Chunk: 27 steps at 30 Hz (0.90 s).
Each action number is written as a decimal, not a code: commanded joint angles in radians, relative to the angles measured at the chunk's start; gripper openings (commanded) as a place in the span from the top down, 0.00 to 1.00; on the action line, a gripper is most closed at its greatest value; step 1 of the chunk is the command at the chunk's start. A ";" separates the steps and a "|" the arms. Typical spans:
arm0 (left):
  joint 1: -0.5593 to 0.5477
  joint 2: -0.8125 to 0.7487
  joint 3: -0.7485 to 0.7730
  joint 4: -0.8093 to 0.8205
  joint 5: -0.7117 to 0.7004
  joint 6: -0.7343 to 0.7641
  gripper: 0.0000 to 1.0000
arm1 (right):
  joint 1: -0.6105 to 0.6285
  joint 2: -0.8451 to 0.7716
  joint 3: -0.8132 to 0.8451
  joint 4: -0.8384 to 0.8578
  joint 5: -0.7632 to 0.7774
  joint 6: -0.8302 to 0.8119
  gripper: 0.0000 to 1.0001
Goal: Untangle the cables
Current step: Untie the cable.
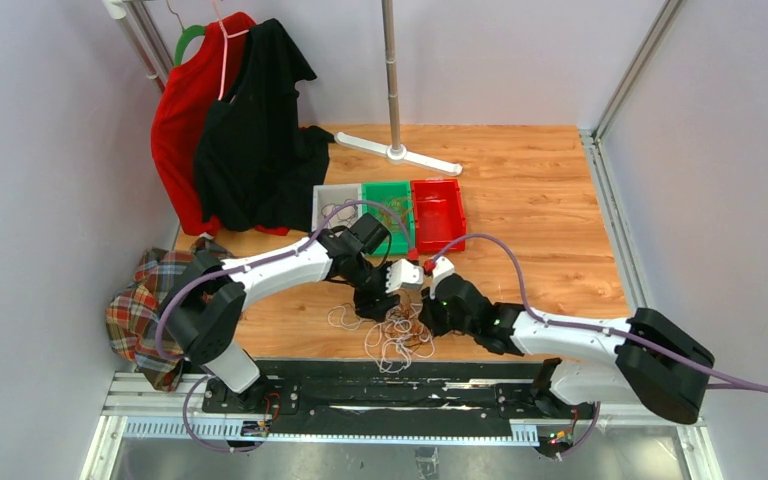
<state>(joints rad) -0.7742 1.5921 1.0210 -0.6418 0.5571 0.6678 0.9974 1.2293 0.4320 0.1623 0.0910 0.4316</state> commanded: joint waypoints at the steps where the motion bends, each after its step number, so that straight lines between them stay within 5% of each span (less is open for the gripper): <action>1: -0.005 0.019 -0.033 0.228 0.100 -0.071 0.44 | -0.052 -0.099 -0.051 0.078 -0.002 0.048 0.99; 3: -0.005 0.029 -0.042 0.271 0.145 -0.096 0.51 | -0.075 -0.156 -0.088 0.088 -0.017 0.071 0.99; 8: 0.007 0.049 -0.062 0.344 0.195 -0.134 0.89 | -0.127 -0.321 -0.165 0.071 -0.020 0.118 0.99; 11: 0.034 0.047 -0.029 0.289 0.210 -0.124 0.99 | -0.161 -0.439 -0.173 -0.006 -0.003 0.107 0.99; 17: 0.168 -0.039 0.024 0.031 0.146 0.054 0.99 | -0.299 -0.665 -0.125 -0.208 -0.005 0.066 0.99; 23: 0.289 -0.177 0.022 -0.179 0.025 0.242 0.99 | -0.402 -0.707 -0.038 -0.314 -0.073 0.019 1.00; 25: 0.305 -0.218 0.016 -0.182 0.080 0.216 0.93 | -0.404 -0.672 -0.027 -0.265 -0.139 0.033 0.99; 27: 0.303 -0.226 0.029 -0.178 0.209 0.158 0.73 | -0.405 -0.609 -0.028 -0.185 -0.240 0.065 0.99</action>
<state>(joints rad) -0.4774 1.4082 1.0195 -0.7410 0.6285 0.8227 0.6098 0.5468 0.3706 -0.0837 0.0177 0.4789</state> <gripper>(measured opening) 0.128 0.009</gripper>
